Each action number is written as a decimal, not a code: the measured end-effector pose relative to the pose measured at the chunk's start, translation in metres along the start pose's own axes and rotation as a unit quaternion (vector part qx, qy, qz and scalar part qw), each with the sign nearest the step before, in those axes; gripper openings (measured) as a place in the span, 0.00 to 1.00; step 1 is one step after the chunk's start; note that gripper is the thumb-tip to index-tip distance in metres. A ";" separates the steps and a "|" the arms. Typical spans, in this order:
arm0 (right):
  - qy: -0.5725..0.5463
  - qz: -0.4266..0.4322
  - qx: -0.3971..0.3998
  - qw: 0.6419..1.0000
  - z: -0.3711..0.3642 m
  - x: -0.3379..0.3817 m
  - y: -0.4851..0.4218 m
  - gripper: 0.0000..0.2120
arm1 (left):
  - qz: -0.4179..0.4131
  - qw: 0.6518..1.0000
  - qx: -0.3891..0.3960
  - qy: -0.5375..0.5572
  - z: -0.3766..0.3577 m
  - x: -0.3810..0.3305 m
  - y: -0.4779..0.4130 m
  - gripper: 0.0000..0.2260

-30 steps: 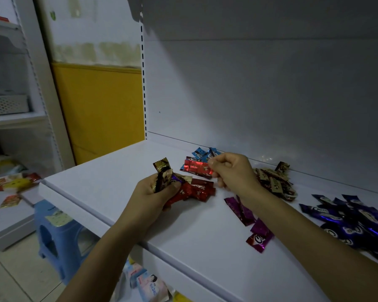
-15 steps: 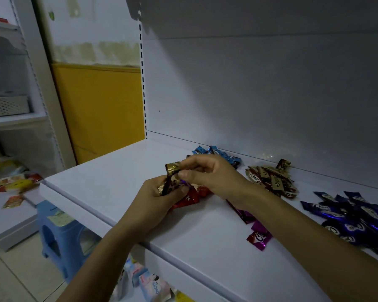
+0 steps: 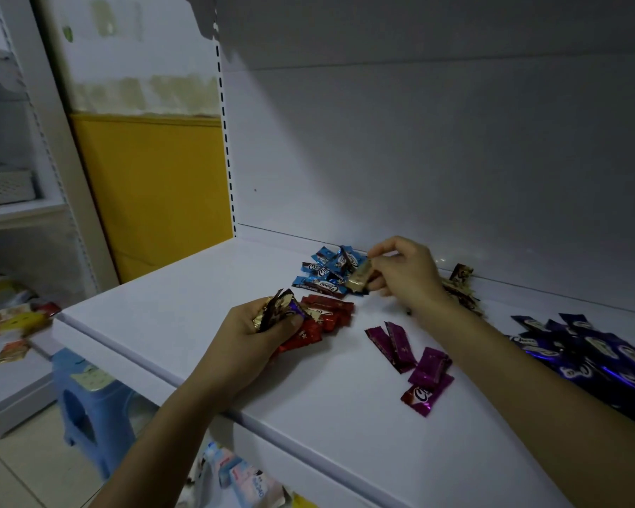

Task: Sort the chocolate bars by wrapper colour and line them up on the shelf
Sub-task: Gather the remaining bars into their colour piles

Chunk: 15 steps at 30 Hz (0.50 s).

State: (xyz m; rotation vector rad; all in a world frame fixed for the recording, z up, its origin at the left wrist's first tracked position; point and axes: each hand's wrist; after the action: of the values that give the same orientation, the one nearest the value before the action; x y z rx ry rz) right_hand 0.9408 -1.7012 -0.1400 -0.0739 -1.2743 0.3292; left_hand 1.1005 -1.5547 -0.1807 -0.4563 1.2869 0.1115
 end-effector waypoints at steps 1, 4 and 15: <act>0.110 0.052 -0.023 0.992 0.010 -0.005 -0.006 0.07 | 0.001 1.000 -0.002 -0.002 0.000 0.000 0.000 0.06; 0.264 0.086 -0.056 0.959 0.042 -0.018 -0.025 0.08 | 0.004 1.000 -0.005 -0.002 -0.002 0.000 0.000 0.06; 0.314 0.058 0.012 0.947 0.055 -0.020 -0.024 0.13 | 0.015 0.999 -0.023 0.018 0.000 0.001 -0.002 0.03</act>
State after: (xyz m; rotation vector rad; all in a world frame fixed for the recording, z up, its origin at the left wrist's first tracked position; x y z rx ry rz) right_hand 0.8889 -1.7372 -0.1368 -0.2167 -0.6330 0.3845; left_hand 1.1011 -1.5568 -0.1811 -0.4815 1.3285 0.1590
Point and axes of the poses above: each hand's wrist, its own y-axis away from the middle knuckle, its own z-axis out of the back of the hand, x = y × z
